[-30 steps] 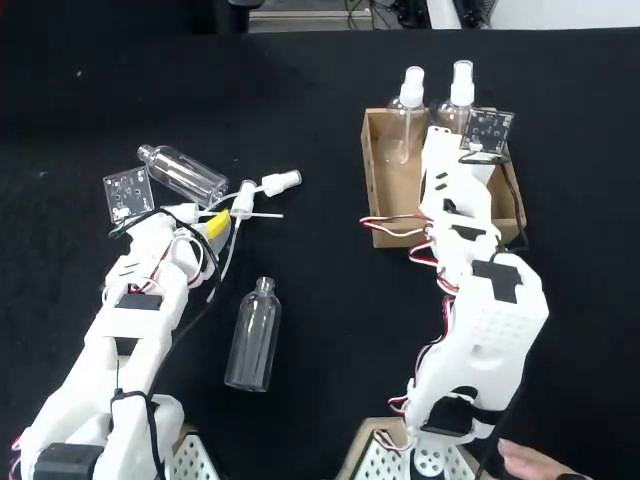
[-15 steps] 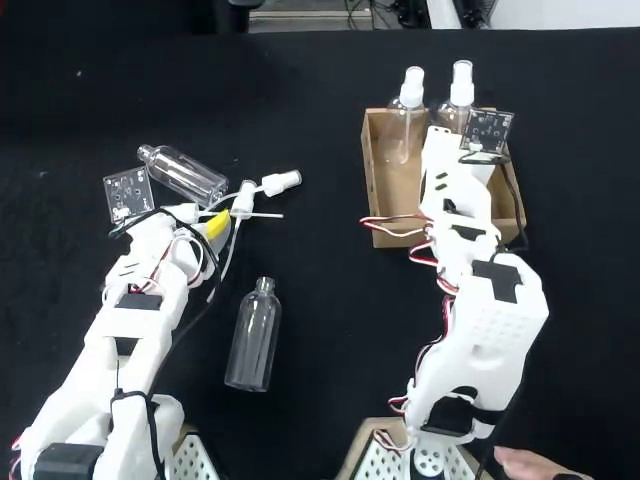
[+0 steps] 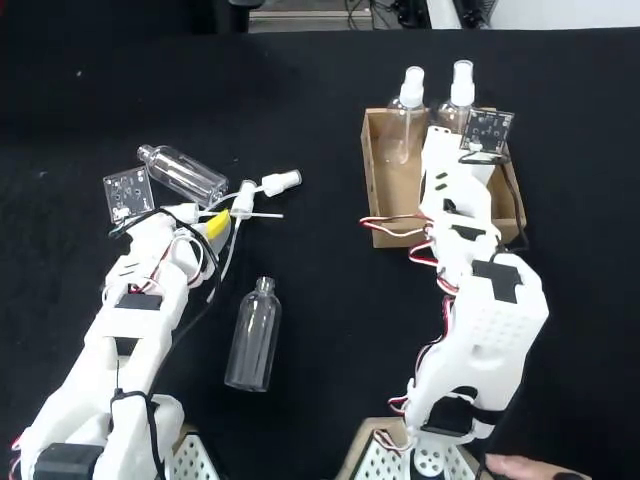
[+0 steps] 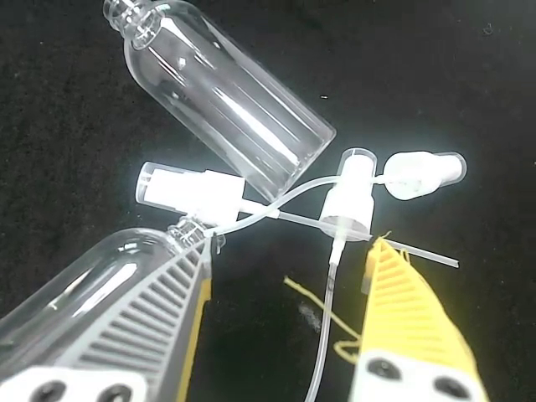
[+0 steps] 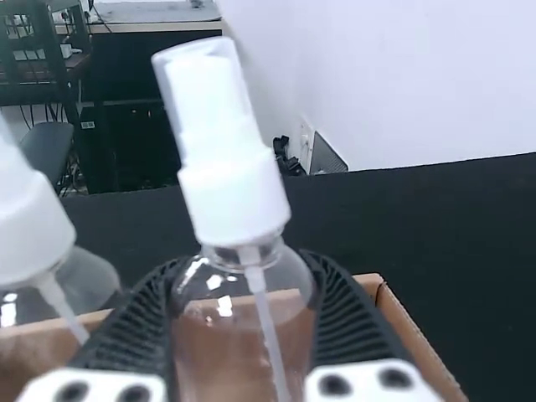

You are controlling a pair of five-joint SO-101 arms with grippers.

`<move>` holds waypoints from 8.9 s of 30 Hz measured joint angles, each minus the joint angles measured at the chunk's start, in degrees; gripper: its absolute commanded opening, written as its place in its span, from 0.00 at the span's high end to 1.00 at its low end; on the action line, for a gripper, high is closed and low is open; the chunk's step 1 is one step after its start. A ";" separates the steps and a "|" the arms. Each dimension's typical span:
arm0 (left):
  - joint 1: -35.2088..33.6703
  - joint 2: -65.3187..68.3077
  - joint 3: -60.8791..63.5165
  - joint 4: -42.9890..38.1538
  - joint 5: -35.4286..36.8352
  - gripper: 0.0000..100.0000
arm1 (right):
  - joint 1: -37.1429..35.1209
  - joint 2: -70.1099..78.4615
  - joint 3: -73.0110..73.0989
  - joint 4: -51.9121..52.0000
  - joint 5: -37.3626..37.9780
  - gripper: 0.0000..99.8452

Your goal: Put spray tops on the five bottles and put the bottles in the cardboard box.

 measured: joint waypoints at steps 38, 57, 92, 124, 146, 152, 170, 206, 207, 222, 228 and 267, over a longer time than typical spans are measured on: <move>0.00 0.00 0.00 0.00 0.00 0.71 | -2.11 0.00 2.64 -0.18 0.00 0.59; 0.00 0.00 0.00 0.00 0.00 0.71 | -2.02 -11.16 16.35 -0.18 0.00 0.59; 0.00 0.00 0.00 0.00 0.00 0.71 | 9.32 -25.67 0.53 56.35 0.00 0.99; 0.00 0.00 0.00 0.00 0.00 0.71 | 2.81 -12.57 0.44 40.18 0.00 0.99; 0.00 0.00 0.00 0.00 0.00 0.71 | 0.44 -18.37 5.10 40.00 0.00 0.99; 0.00 0.00 0.00 0.00 0.00 0.71 | -1.93 -26.37 10.73 40.00 0.00 0.99; 0.00 0.00 0.00 0.00 0.00 0.71 | -6.77 -17.85 7.21 39.82 0.00 0.99; 0.00 0.00 0.00 0.00 0.00 0.71 | -8.70 -49.32 20.84 49.23 0.00 0.99; 0.00 0.00 0.00 0.00 0.00 0.71 | -8.97 -52.40 20.75 53.10 0.00 0.99; 0.00 0.00 0.79 0.00 0.00 0.71 | -36.57 -67.87 23.38 80.00 0.09 0.99; -4.75 -0.44 0.70 0.00 0.00 0.71 | -45.01 -67.87 33.49 74.73 -3.34 0.93; -8.18 -0.44 -8.44 18.55 0.00 0.71 | -65.23 -47.47 31.56 75.43 -27.69 0.74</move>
